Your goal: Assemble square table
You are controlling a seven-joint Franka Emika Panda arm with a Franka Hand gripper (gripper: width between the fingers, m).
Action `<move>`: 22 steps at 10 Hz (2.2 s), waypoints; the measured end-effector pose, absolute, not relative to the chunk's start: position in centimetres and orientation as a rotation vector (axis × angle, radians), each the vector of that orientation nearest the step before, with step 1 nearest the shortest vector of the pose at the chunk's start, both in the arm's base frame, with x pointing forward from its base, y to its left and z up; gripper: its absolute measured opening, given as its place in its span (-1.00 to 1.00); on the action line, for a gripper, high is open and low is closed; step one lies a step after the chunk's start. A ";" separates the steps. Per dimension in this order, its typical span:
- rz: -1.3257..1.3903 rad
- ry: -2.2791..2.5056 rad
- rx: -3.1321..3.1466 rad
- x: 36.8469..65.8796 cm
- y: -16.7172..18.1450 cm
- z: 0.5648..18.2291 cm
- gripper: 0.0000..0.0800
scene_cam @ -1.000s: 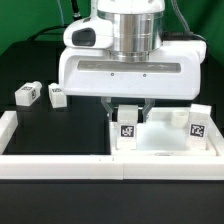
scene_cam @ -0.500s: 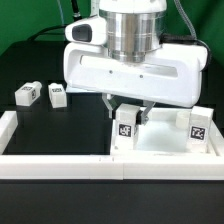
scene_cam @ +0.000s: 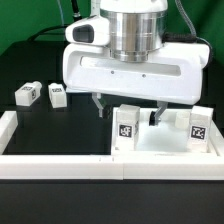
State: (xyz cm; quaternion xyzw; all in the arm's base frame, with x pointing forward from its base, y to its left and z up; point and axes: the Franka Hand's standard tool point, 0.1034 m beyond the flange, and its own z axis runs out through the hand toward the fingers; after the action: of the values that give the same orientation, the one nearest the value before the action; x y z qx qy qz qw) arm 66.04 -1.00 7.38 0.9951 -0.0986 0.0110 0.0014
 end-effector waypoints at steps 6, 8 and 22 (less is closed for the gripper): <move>0.033 0.561 3.066 66.2 -0.7 7.7 0.62; 0.041 0.619 3.055 66.2 -0.8 7.8 0.62; 0.060 0.288 3.119 59.9 0.4 7.0 0.62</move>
Offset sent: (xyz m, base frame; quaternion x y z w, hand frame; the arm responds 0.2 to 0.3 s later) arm -0.0015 0.0068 0.0047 -0.0034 -0.0031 -0.1617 0.9868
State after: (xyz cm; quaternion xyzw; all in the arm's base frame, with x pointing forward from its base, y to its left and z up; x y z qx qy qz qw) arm 59.95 0.38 6.99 0.9956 0.0919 0.0191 0.0043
